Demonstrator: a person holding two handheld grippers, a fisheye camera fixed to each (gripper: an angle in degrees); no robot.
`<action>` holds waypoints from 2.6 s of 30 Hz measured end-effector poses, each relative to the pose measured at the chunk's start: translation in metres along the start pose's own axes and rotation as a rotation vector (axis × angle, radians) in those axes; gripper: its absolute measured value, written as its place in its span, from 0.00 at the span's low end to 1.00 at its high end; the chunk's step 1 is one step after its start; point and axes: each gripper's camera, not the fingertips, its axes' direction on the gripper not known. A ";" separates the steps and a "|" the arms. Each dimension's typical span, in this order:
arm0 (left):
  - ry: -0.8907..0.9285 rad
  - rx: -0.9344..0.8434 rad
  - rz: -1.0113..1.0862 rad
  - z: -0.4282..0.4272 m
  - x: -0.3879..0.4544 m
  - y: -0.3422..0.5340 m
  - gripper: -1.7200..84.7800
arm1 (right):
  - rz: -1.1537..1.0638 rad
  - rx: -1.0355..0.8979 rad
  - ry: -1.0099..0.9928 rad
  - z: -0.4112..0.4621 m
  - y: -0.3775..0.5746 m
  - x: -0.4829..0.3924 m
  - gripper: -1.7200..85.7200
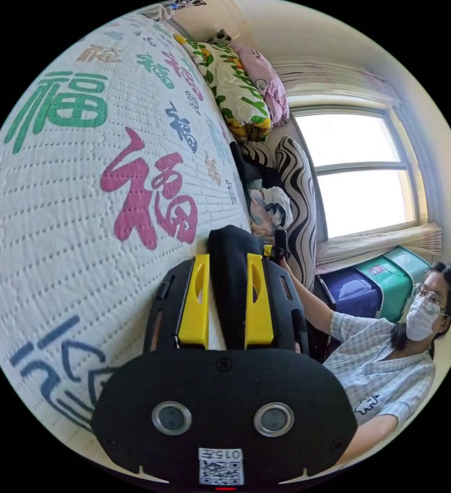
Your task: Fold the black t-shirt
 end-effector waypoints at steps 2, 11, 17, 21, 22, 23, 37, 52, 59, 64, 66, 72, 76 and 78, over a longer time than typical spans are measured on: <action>0.027 -0.030 0.027 0.021 0.006 -0.008 0.12 | -0.009 -0.004 -0.058 0.009 -0.005 0.006 0.13; -0.083 -0.168 0.318 0.048 0.090 -0.008 0.06 | -0.252 -0.086 0.027 0.033 0.000 -0.043 0.09; -0.199 -0.181 0.632 0.038 0.191 0.036 0.07 | -0.587 -0.130 0.198 0.039 0.031 -0.127 0.09; -0.257 -0.212 0.801 0.036 0.242 0.110 0.06 | -0.780 -0.285 0.366 0.069 0.100 -0.177 0.09; -0.267 -0.214 0.844 0.037 0.254 0.140 0.06 | -0.814 -0.319 0.407 0.082 0.125 -0.185 0.09; -0.282 -0.223 0.875 0.040 0.262 0.169 0.05 | -0.828 -0.335 0.425 0.089 0.138 -0.188 0.08; -0.570 -0.347 0.791 0.099 0.270 0.345 0.02 | -0.895 -0.555 0.840 0.243 0.276 -0.176 0.03; -0.377 -0.240 0.418 0.015 0.298 0.306 0.02 | -0.417 -0.337 0.423 0.203 0.240 -0.126 0.03; -0.207 -0.253 0.275 0.070 0.289 0.234 0.01 | -0.313 -0.242 0.300 0.240 0.170 -0.086 0.01; -0.239 -0.402 0.188 0.054 0.263 0.238 0.01 | -0.137 -0.427 0.226 0.281 0.158 -0.036 0.01; -0.256 -0.417 0.175 0.037 0.262 0.239 0.01 | -0.149 -0.479 0.239 0.291 0.155 -0.033 0.01; -0.155 -0.257 0.166 -0.036 0.279 0.226 0.10 | -0.179 -0.227 0.053 0.250 0.139 -0.024 0.09; -0.196 -0.105 0.097 -0.102 0.271 0.213 0.18 | -0.052 -0.038 0.111 0.218 0.126 0.019 0.19; -0.151 -0.104 0.048 -0.113 0.259 0.205 0.20 | 0.032 -0.034 0.052 0.224 0.117 0.044 0.20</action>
